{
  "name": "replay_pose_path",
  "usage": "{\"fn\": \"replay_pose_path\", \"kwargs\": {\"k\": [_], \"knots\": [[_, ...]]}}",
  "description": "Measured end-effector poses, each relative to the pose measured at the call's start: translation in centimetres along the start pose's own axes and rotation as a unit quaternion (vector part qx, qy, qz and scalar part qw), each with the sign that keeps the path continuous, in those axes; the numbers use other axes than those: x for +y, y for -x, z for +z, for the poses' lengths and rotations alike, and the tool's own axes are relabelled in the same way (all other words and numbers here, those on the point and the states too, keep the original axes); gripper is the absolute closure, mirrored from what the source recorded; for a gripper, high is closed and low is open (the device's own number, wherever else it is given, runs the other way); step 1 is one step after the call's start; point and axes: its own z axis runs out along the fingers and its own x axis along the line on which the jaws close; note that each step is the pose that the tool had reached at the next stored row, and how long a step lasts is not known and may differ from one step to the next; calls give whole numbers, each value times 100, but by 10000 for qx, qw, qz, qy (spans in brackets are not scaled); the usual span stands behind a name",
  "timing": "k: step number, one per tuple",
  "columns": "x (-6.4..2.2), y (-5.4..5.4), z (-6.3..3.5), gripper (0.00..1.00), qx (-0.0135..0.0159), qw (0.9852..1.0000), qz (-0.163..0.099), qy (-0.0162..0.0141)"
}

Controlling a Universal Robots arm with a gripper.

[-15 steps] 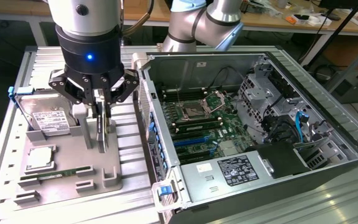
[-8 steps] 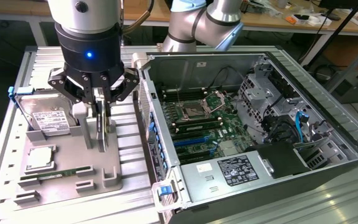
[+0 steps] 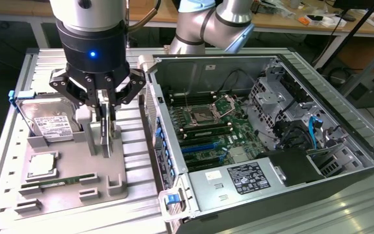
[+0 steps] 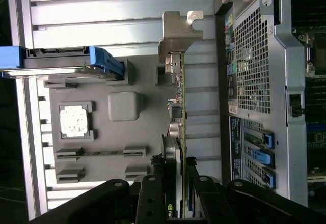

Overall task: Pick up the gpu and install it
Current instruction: 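Pick up the gpu and move the gpu toward the slot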

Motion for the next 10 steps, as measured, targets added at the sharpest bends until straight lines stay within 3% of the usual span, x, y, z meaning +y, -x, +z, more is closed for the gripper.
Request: {"fn": "replay_pose_path", "kwargs": {"k": [10], "knots": [[1,0,-55,73,-1,10000,0,-13]]}}
